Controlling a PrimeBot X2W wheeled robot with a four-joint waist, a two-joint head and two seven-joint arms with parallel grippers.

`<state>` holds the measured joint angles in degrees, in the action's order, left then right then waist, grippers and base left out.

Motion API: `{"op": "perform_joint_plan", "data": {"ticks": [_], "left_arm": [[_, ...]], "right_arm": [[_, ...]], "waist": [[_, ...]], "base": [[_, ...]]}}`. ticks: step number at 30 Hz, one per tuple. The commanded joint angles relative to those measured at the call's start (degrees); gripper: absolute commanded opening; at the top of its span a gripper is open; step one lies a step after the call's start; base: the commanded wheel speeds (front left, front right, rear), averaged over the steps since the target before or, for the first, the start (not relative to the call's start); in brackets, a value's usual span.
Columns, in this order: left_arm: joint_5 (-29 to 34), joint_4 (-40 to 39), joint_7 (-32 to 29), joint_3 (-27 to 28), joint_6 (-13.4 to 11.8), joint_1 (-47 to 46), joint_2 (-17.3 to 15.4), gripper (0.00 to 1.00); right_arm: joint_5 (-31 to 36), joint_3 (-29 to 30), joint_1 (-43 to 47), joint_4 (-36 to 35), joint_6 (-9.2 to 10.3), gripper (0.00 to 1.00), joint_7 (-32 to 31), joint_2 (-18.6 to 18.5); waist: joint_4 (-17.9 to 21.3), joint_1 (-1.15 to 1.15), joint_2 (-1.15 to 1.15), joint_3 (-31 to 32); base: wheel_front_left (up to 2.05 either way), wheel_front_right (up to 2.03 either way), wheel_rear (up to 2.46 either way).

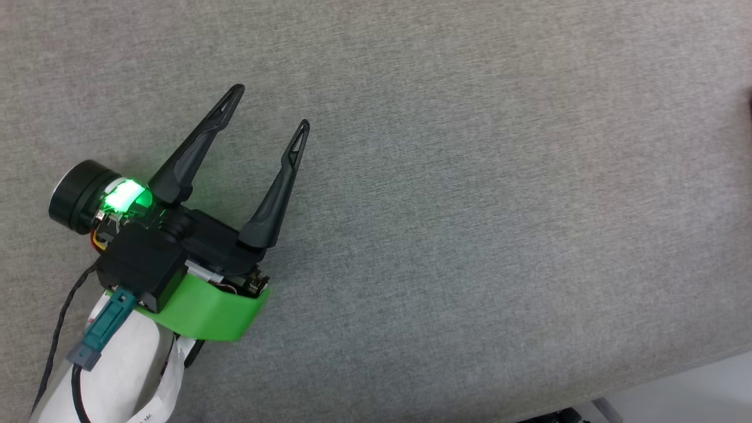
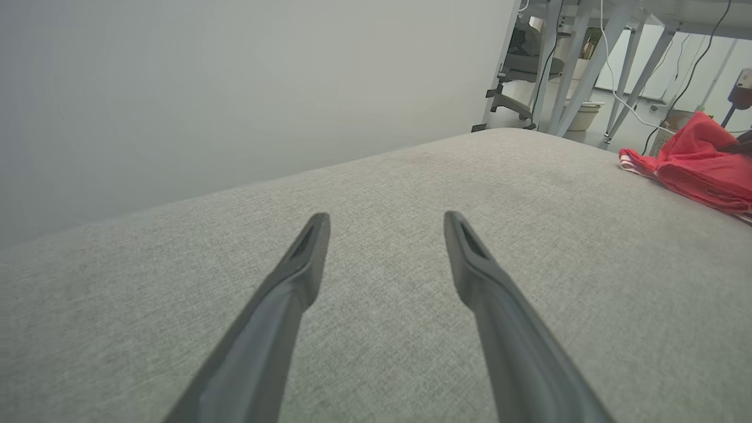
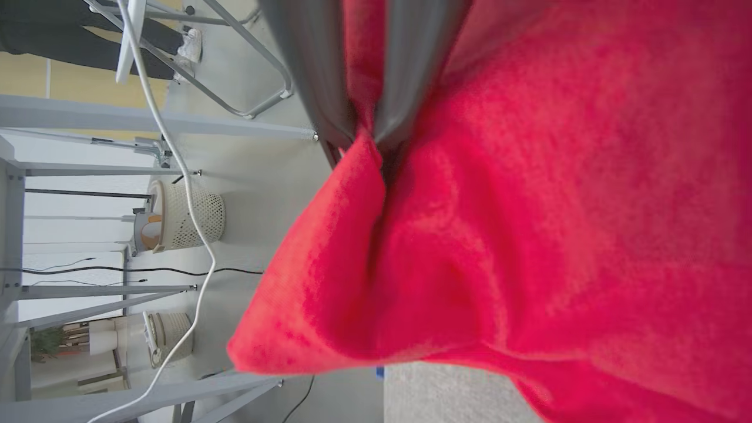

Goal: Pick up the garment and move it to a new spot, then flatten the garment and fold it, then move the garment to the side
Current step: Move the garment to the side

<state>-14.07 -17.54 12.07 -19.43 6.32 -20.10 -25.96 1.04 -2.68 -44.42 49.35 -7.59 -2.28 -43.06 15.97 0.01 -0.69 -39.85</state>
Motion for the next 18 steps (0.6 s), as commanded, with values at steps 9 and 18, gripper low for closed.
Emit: {"op": "perform_joint_plan", "data": {"ticks": [9, 18], "left_arm": [[-0.48, 2.90, 1.70, -0.96, -0.37, -0.21, 1.31, 1.00], [-2.43, 8.65, 2.88, 0.30, -0.54, 3.15, 5.77, 1.00]], "right_arm": [[4.98, 2.73, -5.12, 7.60, 0.10, 1.00, 3.94, 0.72], [3.81, 0.29, -6.38, 4.94, 0.10, 1.00, 10.42, 1.13]], "waist": [[-1.43, -0.01, 0.69, 4.93], [-3.22, -0.01, 0.69, 16.17]], "base": [[0.00, 0.00, 0.00], [0.00, 0.00, 0.00]]}}
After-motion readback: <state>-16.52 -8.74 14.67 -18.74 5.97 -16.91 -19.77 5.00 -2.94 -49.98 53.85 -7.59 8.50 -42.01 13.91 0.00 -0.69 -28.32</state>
